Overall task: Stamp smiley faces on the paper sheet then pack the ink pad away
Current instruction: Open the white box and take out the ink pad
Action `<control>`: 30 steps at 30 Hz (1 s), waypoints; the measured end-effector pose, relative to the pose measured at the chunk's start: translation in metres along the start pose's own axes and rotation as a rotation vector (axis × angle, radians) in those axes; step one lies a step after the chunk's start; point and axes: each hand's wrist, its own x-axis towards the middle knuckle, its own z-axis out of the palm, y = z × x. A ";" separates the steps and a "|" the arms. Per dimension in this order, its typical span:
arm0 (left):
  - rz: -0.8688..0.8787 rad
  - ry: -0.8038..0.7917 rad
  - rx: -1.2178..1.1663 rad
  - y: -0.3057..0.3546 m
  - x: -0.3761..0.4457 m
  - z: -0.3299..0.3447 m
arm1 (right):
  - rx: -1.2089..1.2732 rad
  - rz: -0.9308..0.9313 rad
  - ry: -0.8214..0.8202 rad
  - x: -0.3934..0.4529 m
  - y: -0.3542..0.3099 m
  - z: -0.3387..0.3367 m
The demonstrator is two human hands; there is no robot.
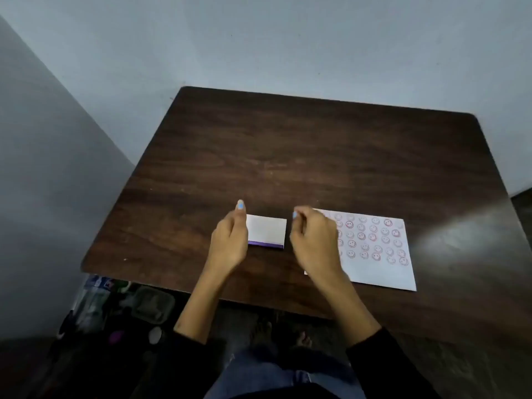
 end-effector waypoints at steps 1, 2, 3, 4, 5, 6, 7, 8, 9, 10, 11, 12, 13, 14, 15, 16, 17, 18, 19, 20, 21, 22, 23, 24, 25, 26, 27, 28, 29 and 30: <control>-0.007 -0.022 0.021 -0.004 -0.002 0.002 | -0.024 0.031 -0.044 -0.003 0.004 0.005; -0.008 -0.027 0.053 -0.011 0.000 0.003 | -0.046 0.040 -0.059 -0.005 0.008 0.010; -0.015 -0.030 0.076 -0.019 -0.001 0.004 | -0.073 0.054 -0.096 -0.008 0.012 0.017; -0.015 -0.023 0.079 -0.028 -0.001 0.005 | -0.099 0.063 -0.140 -0.011 0.015 0.022; -0.020 -0.018 0.080 -0.031 -0.002 0.006 | -0.100 0.075 -0.162 -0.012 0.017 0.026; -0.018 -0.017 0.072 -0.034 -0.001 0.008 | -0.096 0.081 -0.171 -0.013 0.019 0.029; -0.019 -0.020 0.069 -0.036 0.000 0.009 | -0.093 0.082 -0.172 -0.012 0.021 0.032; -0.008 -0.023 0.068 -0.038 0.001 0.010 | -0.092 0.078 -0.168 -0.011 0.020 0.034; 0.000 -0.027 0.068 -0.040 0.001 0.011 | -0.096 0.083 -0.171 -0.011 0.020 0.038; 0.007 -0.023 0.071 -0.042 0.002 0.011 | -0.104 0.088 -0.167 -0.011 0.019 0.040; 0.005 -0.020 0.081 -0.043 0.002 0.012 | -0.109 0.093 -0.164 -0.012 0.019 0.043; 0.007 -0.013 0.093 -0.044 0.003 0.013 | -0.114 0.099 -0.161 -0.012 0.019 0.045; 0.004 -0.008 0.096 -0.045 0.004 0.013 | -0.121 0.106 -0.160 -0.011 0.019 0.047; 0.005 -0.005 0.100 -0.046 0.005 0.014 | -0.131 0.112 -0.164 -0.011 0.019 0.049; 0.004 -0.002 0.104 -0.047 0.005 0.014 | -0.145 0.114 -0.166 -0.011 0.020 0.050; 0.005 0.002 0.108 -0.047 0.006 0.015 | -0.158 0.120 -0.172 -0.010 0.021 0.052; 0.009 0.001 0.098 -0.047 0.007 0.015 | -0.164 0.122 -0.172 -0.009 0.021 0.053; 0.012 0.003 0.092 -0.047 0.007 0.015 | -0.162 0.127 -0.170 -0.008 0.020 0.054; 0.003 0.002 0.085 -0.047 0.007 0.016 | -0.154 0.132 -0.166 -0.008 0.020 0.054; -0.004 0.002 0.078 -0.047 0.008 0.016 | -0.145 0.135 -0.164 -0.007 0.019 0.054; -0.011 0.002 0.071 -0.048 0.009 0.016 | -0.140 0.135 -0.159 -0.007 0.019 0.054; -0.017 0.004 0.069 -0.048 0.009 0.016 | -0.138 0.135 -0.158 -0.007 0.019 0.054; -0.021 0.005 0.067 -0.049 0.009 0.017 | -0.142 0.130 -0.160 -0.007 0.019 0.054; -0.021 0.004 0.064 -0.049 0.008 0.018 | -0.149 0.129 -0.168 -0.007 0.020 0.054; -0.020 0.004 0.057 -0.049 0.008 0.018 | -0.155 0.127 -0.172 -0.007 0.020 0.054; -0.020 0.004 0.050 -0.048 0.007 0.019 | -0.155 0.129 -0.178 -0.007 0.020 0.054; -0.020 0.004 0.041 -0.047 0.007 0.020 | -0.153 0.131 -0.180 -0.007 0.019 0.054; -0.019 0.008 0.033 -0.046 0.007 0.020 | -0.153 0.132 -0.184 -0.008 0.018 0.053; -0.018 0.014 0.028 -0.044 0.007 0.020 | -0.158 0.124 -0.183 -0.008 0.016 0.052; -0.014 0.021 0.022 -0.042 0.006 0.019 | -0.163 0.109 -0.174 -0.009 0.014 0.050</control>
